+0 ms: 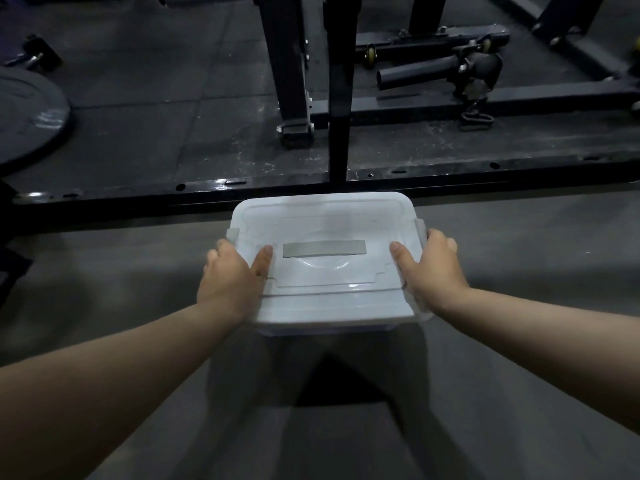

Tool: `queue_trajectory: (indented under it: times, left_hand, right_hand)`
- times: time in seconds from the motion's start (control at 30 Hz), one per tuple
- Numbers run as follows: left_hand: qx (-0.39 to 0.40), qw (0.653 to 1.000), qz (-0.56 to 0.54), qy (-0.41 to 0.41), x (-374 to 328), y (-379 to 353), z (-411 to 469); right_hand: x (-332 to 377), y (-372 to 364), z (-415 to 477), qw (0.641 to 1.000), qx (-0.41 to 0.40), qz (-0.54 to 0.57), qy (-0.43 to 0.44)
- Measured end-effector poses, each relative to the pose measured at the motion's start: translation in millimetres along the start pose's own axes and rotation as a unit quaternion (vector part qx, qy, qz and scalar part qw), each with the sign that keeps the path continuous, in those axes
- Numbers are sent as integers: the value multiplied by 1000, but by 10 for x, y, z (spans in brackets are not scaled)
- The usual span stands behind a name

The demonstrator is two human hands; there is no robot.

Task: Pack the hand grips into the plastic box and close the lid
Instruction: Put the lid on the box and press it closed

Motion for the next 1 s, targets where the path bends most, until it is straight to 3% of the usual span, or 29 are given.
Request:
queue_trajectory:
  times: [0.17, 0.73, 0.8, 1.0]
  left_hand:
    - [-1, 1000, 8, -4, -13, 1, 5]
    - [-28, 994, 99, -21, -97, 0, -4]
    - [6, 990, 134, -41, -138, -31, 20]
    - [149, 976, 160, 3, -58, -76, -4]
  right_hand:
    - [-17, -59, 22, 998, 29, 56, -8]
    - [241, -151, -51, 988, 20, -120, 91]
    - [275, -151, -48, 987, 20, -127, 93]
    - [333, -125, -114, 980, 64, -166, 93]
Point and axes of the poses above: each hand's wrist, its own z-axis towards the middle knuckle, its own y-axis out of the back of the hand, x = y × z, the point moved 10 cm from there along z, towards the middle knuckle, and after that the axes turned 9 degrees about -x, right-handed, at the moved point
